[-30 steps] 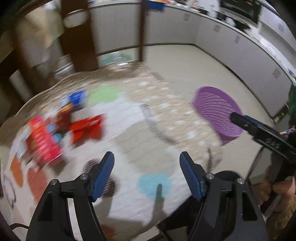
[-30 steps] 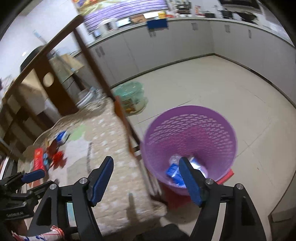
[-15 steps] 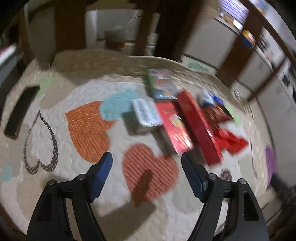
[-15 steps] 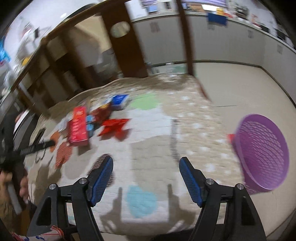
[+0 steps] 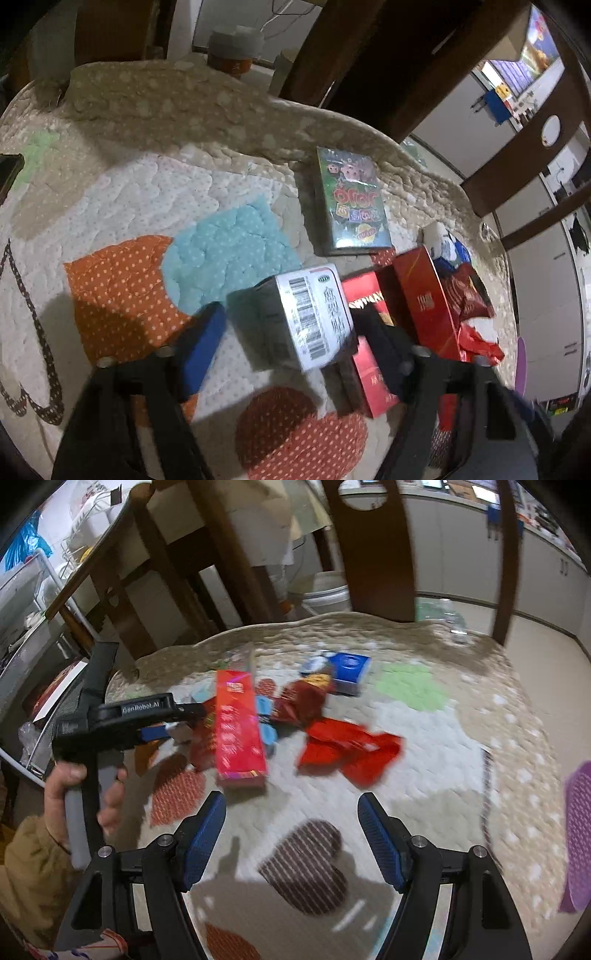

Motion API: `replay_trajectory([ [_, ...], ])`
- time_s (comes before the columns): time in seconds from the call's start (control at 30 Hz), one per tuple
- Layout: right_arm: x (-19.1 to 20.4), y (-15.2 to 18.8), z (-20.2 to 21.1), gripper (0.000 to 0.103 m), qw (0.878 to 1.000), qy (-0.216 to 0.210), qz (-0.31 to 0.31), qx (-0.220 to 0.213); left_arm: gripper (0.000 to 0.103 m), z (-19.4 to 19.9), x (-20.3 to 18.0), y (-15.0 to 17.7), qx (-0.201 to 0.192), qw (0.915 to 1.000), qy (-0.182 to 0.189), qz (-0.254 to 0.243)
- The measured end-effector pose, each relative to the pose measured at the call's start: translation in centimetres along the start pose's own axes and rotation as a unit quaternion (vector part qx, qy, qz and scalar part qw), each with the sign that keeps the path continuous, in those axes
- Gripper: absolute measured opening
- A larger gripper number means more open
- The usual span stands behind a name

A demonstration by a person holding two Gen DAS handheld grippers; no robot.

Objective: Collect trash
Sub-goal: 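Grasp the white medicine box with the left gripper while the right gripper grasps the red box and blue strap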

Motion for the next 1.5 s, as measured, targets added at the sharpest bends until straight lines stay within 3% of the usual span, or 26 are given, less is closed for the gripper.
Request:
replay_trajectory([
  [0.03,0.4,-0.3,-0.9,0.078,1.0,-0.004,0.002,0.004,0.043,0.4,0.0,0.1,0.004,0.9999,0.016,0.001],
  [0.2,2.6,-1.5,-4.9,0.078,0.999,-0.02,0.017,0.024,0.033,2.5,1.3,1.0,0.016,0.9993,0.031,-0.012],
  [0.43,4.7,-2.7,-9.6,0.078,0.998,-0.016,0.047,0.049,0.033,5.2,3.4,2.6,0.019,0.9994,0.02,-0.024],
  [0.5,4.8,-2.7,-10.5,0.075,0.997,-0.014,0.044,0.057,0.034,5.2,3.7,2.6,0.017,0.9994,0.024,-0.02],
  [0.57,4.7,-2.5,-11.1,0.062,0.997,-0.008,0.039,0.066,0.041,5.0,3.8,2.4,0.011,0.9997,0.012,-0.019],
  [0.67,4.7,-2.4,-10.6,0.058,0.997,-0.012,0.032,0.063,0.052,4.4,4.0,2.3,0.006,0.9997,-0.006,-0.021],
  [0.97,4.5,0.4,-5.5,0.058,0.997,-0.019,0.031,0.062,0.061,2.8,4.2,1.5,-0.019,0.9988,-0.039,-0.02],
  [1.0,4.4,0.8,-5.1,0.058,0.997,-0.018,0.031,0.062,0.055,2.8,4.2,1.6,-0.018,0.9986,-0.045,-0.024],
  [1.03,4.3,1.5,-4.4,0.057,0.997,-0.015,0.031,0.063,0.033,2.9,4.1,1.7,-0.018,0.9979,-0.054,-0.032],
  [1.27,2.6,5.2,-1.3,0.061,0.997,0.018,0.047,0.066,0.033,6.0,2.9,4.0,-0.012,0.9973,-0.052,-0.051],
  [1.5,1.9,5.4,-2.0,0.071,0.997,0.028,0.034,0.064,0.033,7.6,2.2,6.8,0.003,0.9961,-0.047,-0.074],
])
Point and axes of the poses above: each gripper's, at about its wrist camera, not at the fingertips, and z roughly against the way its jaws point, x to its left, y to its underside, the point moved 6 cm from there along -z, roughly the way its jaws point, and after that the axes turned 14 degrees about -x, right-handed, at the moved point
